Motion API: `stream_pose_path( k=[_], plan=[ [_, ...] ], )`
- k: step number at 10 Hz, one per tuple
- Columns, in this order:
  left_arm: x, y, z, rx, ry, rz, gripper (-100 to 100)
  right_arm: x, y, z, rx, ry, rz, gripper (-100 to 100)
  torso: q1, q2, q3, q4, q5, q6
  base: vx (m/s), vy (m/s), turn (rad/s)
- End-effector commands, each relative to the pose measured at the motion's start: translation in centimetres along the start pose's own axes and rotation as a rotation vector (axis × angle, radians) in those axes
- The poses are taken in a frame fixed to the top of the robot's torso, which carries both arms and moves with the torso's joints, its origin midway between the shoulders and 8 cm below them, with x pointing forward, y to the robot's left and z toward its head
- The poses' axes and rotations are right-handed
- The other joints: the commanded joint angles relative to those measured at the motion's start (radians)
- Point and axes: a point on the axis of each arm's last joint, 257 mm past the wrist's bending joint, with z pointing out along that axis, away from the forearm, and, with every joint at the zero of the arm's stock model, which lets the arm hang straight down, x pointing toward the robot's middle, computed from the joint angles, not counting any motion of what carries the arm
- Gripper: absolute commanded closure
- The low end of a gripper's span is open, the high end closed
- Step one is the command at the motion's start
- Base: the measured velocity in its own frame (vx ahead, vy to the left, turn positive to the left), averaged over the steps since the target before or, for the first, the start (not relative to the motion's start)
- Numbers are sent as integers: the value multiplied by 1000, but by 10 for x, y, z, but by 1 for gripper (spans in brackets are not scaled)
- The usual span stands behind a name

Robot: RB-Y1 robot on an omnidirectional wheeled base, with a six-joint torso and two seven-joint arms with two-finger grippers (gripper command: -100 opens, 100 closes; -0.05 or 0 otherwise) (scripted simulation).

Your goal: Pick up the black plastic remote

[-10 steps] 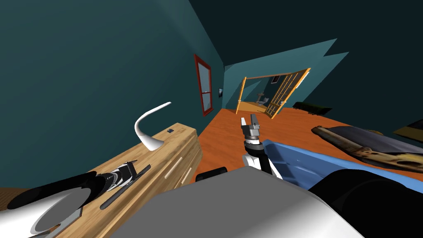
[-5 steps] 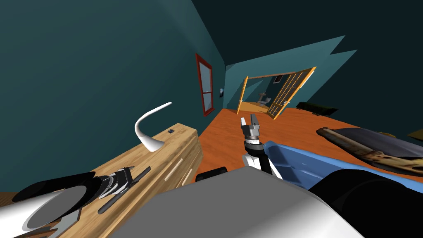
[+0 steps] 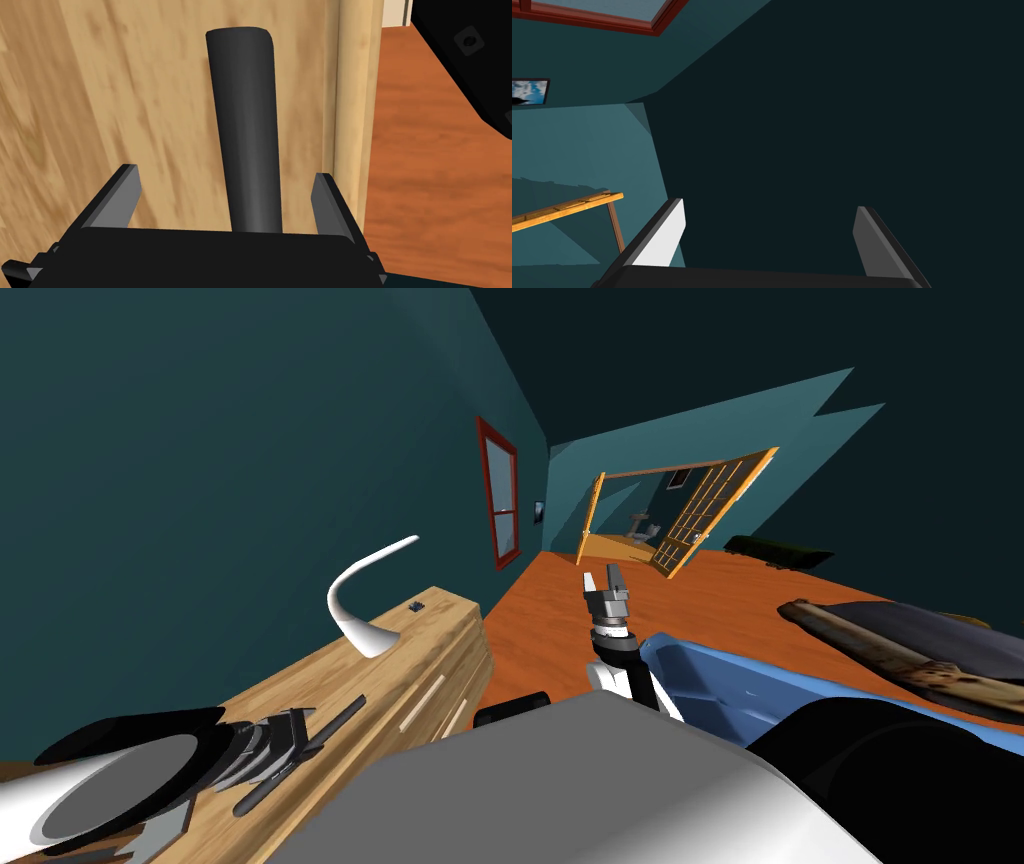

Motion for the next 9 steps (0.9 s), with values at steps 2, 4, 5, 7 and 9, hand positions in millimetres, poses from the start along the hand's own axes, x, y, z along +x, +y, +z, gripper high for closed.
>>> stream_pose_path(
  k=[2, 4, 5, 7, 9],
  plan=[
    [-13, 15, -1, -81, -44, -26, -100, 0, 0, 0, 0, 0, 0, 0, 0, 1, 0, 0, 0, 0, 40, 21, 20],
    [-20, 22, -3, -119, -65, -38, -100, 0, 0, 0, 0, 0, 0, 0, 0, 0, 0, 0, 0, 0, 55, 17, 22],
    [-25, 29, -4, -151, -83, -49, -100, 0, 0, 0, 0, 0, 0, 0, -1, 0, 0, 0, 0, 0, 33, 17, 19],
    [-34, 38, -7, -200, -112, -63, -100, 0, 0, 0, 0, 0, 0, 0, -1, 1, 1, 0, 0, 0, 38, 21, 22],
    [-35, 39, -8, -206, -116, -65, -100, 0, 0, 0, 0, 0, 0, 0, 0, 1, 0, 0, 0, 0, 28, 17, 11]
  ],
)
